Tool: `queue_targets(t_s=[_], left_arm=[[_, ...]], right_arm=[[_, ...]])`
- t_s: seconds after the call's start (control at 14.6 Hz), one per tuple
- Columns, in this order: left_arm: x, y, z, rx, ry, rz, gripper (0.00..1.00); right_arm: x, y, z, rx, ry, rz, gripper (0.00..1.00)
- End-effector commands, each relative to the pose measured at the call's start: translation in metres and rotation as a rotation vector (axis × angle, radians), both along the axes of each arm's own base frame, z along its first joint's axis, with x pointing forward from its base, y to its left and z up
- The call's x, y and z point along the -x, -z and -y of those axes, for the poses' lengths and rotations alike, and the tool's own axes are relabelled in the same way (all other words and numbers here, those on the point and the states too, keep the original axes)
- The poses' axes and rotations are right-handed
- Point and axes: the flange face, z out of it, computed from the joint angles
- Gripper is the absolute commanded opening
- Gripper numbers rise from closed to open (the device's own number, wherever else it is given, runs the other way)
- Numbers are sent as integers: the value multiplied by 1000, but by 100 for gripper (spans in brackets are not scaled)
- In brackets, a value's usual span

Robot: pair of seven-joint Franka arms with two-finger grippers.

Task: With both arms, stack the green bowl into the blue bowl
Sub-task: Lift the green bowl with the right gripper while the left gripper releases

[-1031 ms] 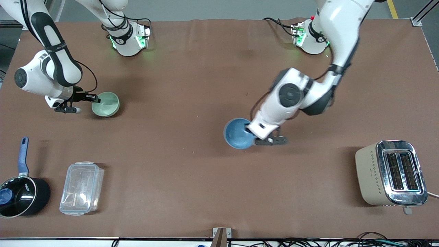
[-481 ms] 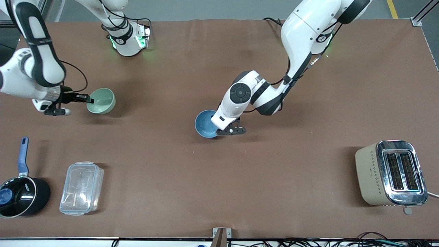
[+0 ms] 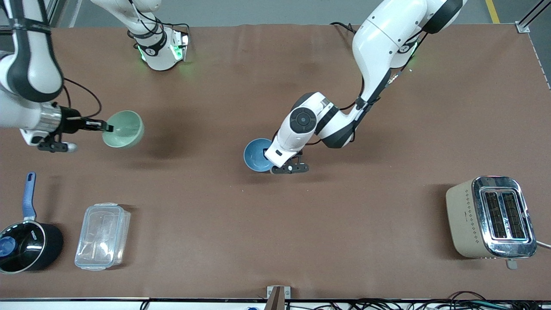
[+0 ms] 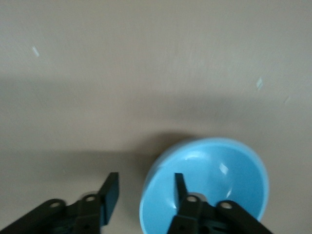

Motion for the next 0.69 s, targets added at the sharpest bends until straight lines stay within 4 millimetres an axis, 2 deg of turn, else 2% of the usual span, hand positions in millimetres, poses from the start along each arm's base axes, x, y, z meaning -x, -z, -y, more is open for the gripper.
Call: queue_targets(t_s=[0.0, 0.14, 0.21, 0.34, 0.48, 0.55, 0.62], left_arm=[[-41, -90, -60, -27, -54, 72, 100], [-66, -140, -119, -61, -57, 87, 100], [-77, -160, -150, -80, -15, 98, 100], [-91, -199, -207, -111, 75, 130, 100], [-92, -239, -257, -143, 115, 138, 100], [-90, -257, -280, -163, 126, 131, 100], [-84, -275, -296, -179, 144, 126, 100]], right_arm=[[-9, 3, -63, -35, 75, -18, 1], [-15, 14, -117, 6, 117, 0, 1], [-13, 19, -157, 28, 165, -19, 1], [-4, 32, -219, 74, 226, -47, 1], [8, 50, -272, 71, 252, -71, 1], [13, 60, -294, 39, 290, -85, 1], [14, 70, -307, 12, 322, -94, 1]])
